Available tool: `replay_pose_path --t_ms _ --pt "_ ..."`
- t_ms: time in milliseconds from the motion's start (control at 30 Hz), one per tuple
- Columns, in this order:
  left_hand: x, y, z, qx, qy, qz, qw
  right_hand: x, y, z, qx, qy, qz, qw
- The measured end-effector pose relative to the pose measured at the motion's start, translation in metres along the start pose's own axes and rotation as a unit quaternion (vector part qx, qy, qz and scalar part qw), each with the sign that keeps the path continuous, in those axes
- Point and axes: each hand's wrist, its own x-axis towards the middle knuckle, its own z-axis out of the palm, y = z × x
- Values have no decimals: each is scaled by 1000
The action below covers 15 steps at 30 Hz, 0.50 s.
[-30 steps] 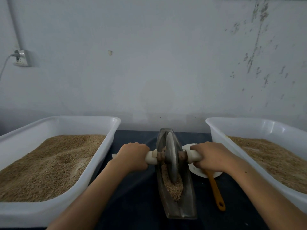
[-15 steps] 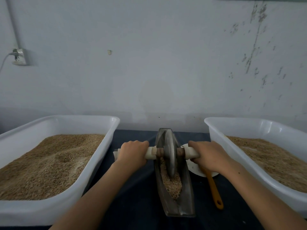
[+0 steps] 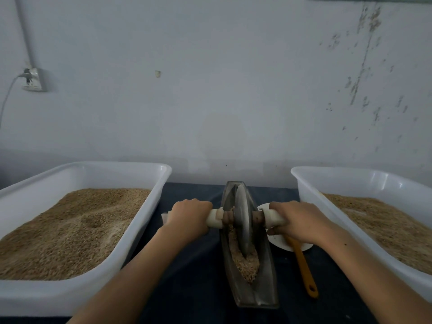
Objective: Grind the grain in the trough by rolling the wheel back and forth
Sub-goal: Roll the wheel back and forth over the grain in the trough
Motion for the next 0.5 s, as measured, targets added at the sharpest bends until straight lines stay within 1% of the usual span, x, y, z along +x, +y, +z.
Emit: replay_pose_path --t_ms 100,133,200,267,333,500 --pt "0 2 5 3 57 -18 998 2 0 12 -38 107 -21 993" --pt "0 3 7 2 72 -20 997 3 0 14 -51 129 -23 990" --pt "-1 3 8 -2 86 -18 996 3 0 16 -52 139 -24 989" --pt "-1 1 7 -3 76 -16 997 2 1 13 -34 121 -22 992" --pt "0 -1 5 -6 44 -13 999 1 1 8 -25 91 -23 995" --pt "-2 -8 -6 -51 -109 6 993 1 -3 -8 -27 -11 -26 999"
